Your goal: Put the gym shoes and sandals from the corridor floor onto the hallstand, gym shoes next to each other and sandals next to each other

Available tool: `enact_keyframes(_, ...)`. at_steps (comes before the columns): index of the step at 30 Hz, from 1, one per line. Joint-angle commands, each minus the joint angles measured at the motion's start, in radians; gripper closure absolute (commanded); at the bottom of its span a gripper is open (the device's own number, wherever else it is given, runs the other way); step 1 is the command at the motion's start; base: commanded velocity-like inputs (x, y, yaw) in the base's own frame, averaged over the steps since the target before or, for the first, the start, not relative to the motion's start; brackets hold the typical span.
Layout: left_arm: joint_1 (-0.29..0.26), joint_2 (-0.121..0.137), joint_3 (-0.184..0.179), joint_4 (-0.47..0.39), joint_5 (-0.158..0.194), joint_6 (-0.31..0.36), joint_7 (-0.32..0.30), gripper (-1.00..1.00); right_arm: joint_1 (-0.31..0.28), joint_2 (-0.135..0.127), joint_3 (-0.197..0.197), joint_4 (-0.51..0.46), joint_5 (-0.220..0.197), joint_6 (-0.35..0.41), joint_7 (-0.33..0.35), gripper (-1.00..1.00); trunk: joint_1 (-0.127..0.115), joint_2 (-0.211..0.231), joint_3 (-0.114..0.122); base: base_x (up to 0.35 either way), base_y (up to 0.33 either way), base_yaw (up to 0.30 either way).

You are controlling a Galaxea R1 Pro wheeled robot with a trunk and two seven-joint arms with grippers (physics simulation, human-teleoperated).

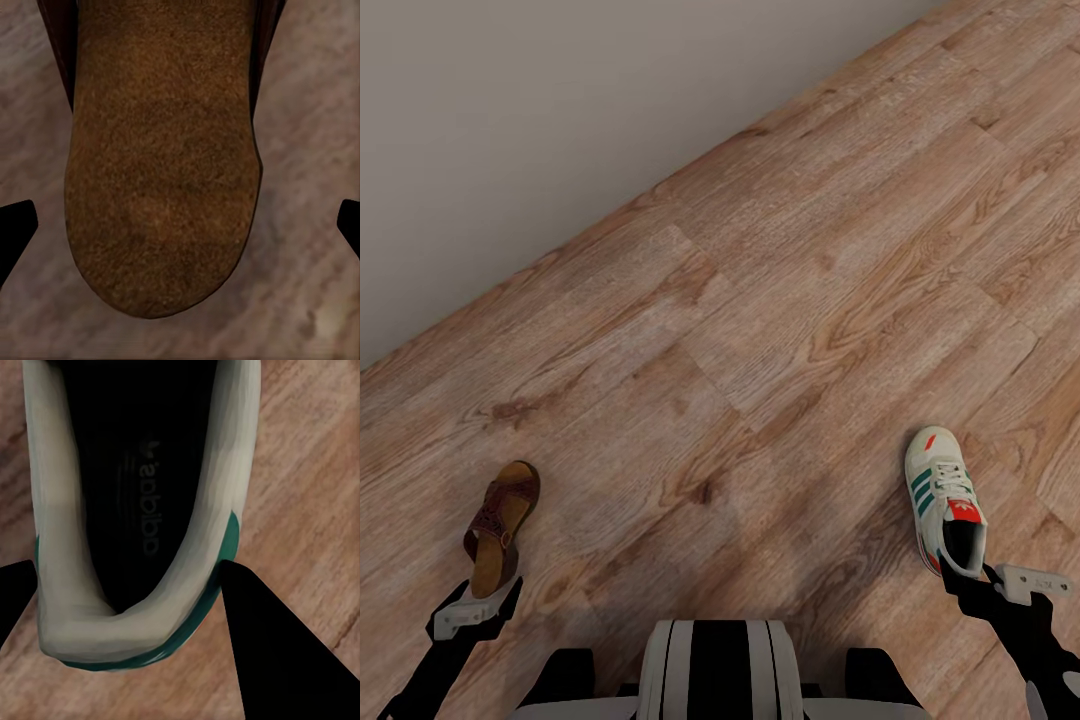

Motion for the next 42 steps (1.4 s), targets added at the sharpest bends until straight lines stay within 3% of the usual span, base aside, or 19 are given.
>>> enact_keyframes(1,-0.002,0.000,0.000,0.001,0.000,0.000,0.000,-1.00,0.000,0.000,0.001,0.032,-0.003,0.001,0.000,1.00,0.000,0.000,0.000,0.000,0.000,0.000)
enact_keyframes(42,-0.040,-0.002,0.000,0.001,-0.001,0.032,0.002,-1.00,0.000,0.001,0.002,0.033,-0.003,-0.012,0.000,1.00,0.000,0.000,0.000,0.000,0.000,0.000)
